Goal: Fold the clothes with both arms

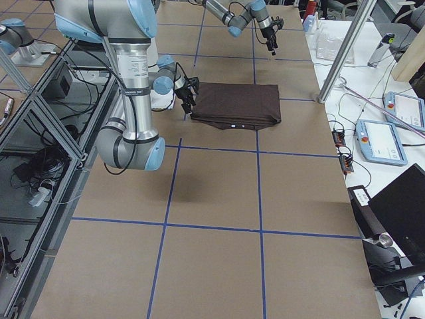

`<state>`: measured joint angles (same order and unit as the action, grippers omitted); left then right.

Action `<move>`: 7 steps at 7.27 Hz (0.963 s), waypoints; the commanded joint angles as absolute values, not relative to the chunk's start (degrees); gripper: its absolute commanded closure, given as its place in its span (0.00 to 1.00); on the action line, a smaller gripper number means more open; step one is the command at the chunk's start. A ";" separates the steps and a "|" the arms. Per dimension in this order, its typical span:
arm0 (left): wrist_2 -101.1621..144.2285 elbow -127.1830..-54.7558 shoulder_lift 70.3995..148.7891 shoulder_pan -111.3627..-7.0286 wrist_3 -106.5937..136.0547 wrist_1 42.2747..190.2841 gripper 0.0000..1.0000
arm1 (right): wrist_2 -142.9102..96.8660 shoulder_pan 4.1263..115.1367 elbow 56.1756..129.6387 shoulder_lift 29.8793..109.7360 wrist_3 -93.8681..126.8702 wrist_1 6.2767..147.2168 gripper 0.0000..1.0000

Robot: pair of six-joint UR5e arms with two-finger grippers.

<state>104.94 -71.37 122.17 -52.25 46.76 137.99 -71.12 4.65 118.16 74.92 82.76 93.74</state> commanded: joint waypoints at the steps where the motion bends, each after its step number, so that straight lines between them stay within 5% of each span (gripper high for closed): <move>1: 104.94 -71.37 122.17 -51.94 46.93 137.99 0.00 | -75.05 6.85 116.11 74.71 77.96 93.78 0.00; 7: 104.94 -71.37 122.17 -51.68 47.02 137.99 0.00 | -76.29 8.78 114.61 74.79 76.83 94.48 0.00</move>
<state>104.94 -71.37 122.17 -51.81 47.02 137.99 -75.98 7.69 114.77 74.77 77.58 94.29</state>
